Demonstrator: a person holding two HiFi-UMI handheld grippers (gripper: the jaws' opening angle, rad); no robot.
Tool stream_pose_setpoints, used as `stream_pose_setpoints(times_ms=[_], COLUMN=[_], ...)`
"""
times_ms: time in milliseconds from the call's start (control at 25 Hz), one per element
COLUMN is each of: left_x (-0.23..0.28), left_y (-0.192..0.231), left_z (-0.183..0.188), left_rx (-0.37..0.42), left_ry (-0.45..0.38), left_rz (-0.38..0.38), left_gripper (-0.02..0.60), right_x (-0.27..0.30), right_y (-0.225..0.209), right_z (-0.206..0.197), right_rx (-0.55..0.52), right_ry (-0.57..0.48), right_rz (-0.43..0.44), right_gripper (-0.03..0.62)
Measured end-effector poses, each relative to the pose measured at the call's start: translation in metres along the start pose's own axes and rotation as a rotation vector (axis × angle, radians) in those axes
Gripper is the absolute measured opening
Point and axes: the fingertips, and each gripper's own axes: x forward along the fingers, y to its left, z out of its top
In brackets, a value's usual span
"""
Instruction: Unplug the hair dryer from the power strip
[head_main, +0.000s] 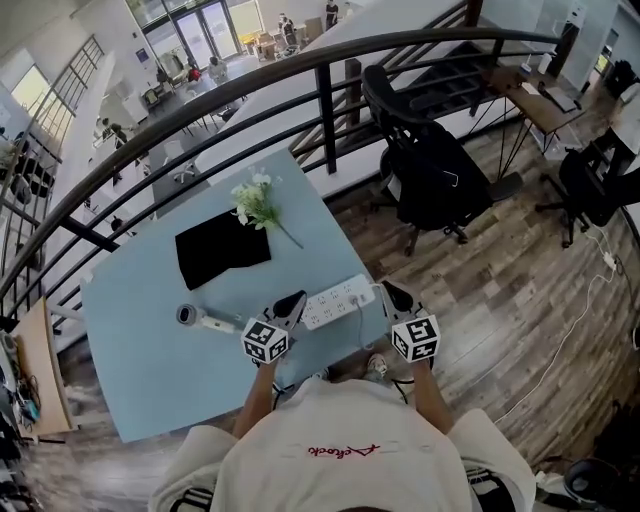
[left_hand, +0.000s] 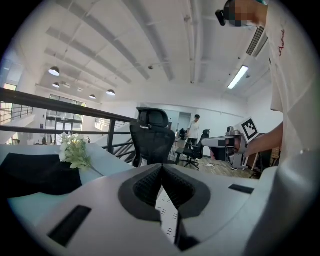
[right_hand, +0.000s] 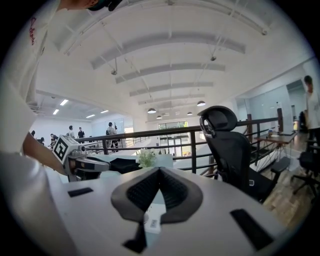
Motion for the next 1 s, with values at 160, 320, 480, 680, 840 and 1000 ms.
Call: stream_pose_setpoints(times_ms=[160, 320, 480, 680, 840, 1000], left_x=[0.005, 0.01, 0.01, 0.012, 0.015, 0.015], left_y=[0.004, 0.006, 0.007, 0.014, 0.011, 0.007], left_z=[-0.003, -0.012, -0.017, -0.022, -0.036, -0.051], left_rx=[0.002, 0.01, 0.008, 0.006, 0.001, 0.001], left_ry=[0.02, 0.046, 0.063, 0.078, 0.102, 0.131], left_rz=[-0.002, -0.012, -0.015, -0.018, -0.023, -0.03], left_gripper=[0.008, 0.008, 0.008, 0.008, 0.008, 0.008], right_x=[0.008, 0.013, 0.011, 0.015, 0.012, 0.008], right_y=[0.0, 0.0, 0.002, 0.004, 0.004, 0.007], right_z=[-0.006, -0.018, -0.031, -0.039, -0.054, -0.07], right_rx=[0.004, 0.012, 0.025, 0.034, 0.048, 0.064], right_ry=[0.024, 0.052, 0.083, 0.107, 0.131, 0.156], right_rz=[0.019, 0.032, 0.037, 0.041, 0.044, 0.053], right_gripper=[0.017, 0.017, 0.017, 0.017, 0.017, 0.017])
